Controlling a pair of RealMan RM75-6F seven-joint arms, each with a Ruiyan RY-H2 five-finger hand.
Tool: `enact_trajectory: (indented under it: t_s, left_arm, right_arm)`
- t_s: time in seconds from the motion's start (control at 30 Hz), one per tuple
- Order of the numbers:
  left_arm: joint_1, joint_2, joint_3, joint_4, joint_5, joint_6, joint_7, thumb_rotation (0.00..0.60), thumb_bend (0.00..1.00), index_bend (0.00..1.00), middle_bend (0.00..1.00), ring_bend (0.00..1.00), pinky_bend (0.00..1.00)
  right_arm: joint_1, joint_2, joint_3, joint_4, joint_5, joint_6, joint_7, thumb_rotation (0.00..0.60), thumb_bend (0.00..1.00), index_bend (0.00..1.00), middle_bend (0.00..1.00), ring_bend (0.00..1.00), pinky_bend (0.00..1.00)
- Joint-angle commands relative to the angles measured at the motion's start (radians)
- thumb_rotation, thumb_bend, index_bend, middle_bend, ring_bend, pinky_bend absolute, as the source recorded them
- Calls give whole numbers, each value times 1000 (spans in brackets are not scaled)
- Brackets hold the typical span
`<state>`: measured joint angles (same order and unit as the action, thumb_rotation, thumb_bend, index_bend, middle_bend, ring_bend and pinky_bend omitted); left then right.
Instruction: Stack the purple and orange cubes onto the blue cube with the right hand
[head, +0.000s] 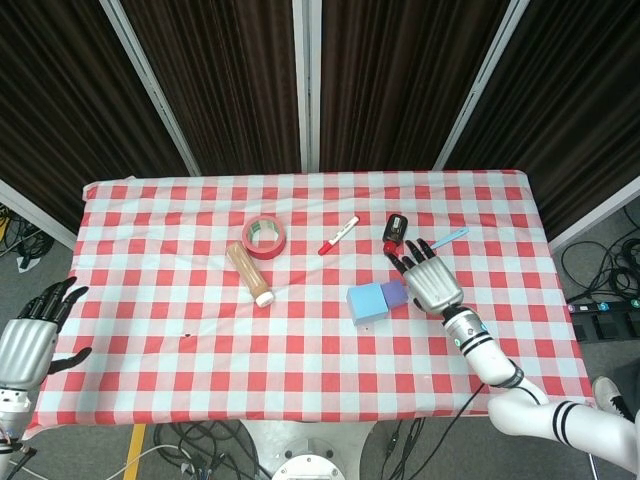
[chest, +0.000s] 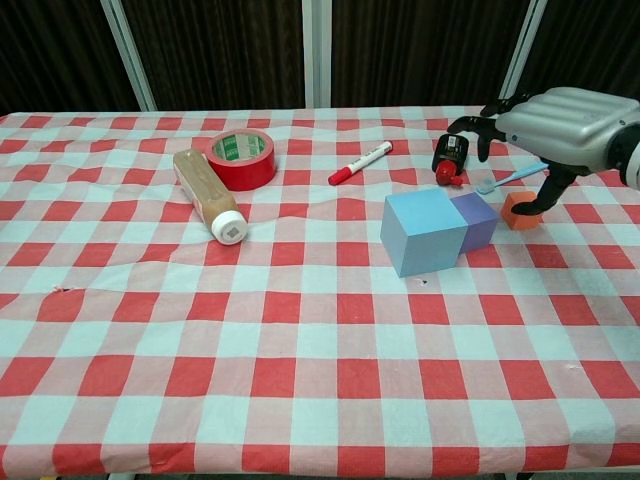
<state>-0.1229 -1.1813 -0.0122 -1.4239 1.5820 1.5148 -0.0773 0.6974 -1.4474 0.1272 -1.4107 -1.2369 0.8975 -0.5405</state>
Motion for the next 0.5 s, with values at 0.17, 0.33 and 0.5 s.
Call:
enact_trajectory:
  t_s: [0.17, 0.33, 0.5]
  left_arm:
    - [5, -17, -10, 20, 6, 29, -10, 600, 165, 193, 184, 132, 251]
    - [5, -27, -19, 34, -1, 36, -16, 600, 165, 193, 183, 132, 248]
    - [5, -31, -22, 38, -4, 37, -14, 600, 165, 193, 177, 132, 247]
  right_arm:
    - [19, -24, -9, 14, 33, -34, -4, 600, 95, 0, 278, 39, 83]
    - [38, -41, -15, 33, 44, -55, -9, 600, 96, 0, 277, 39, 83]
    - [54, -58, -18, 46, 50, -66, -11, 600, 99, 0, 284, 39, 83]
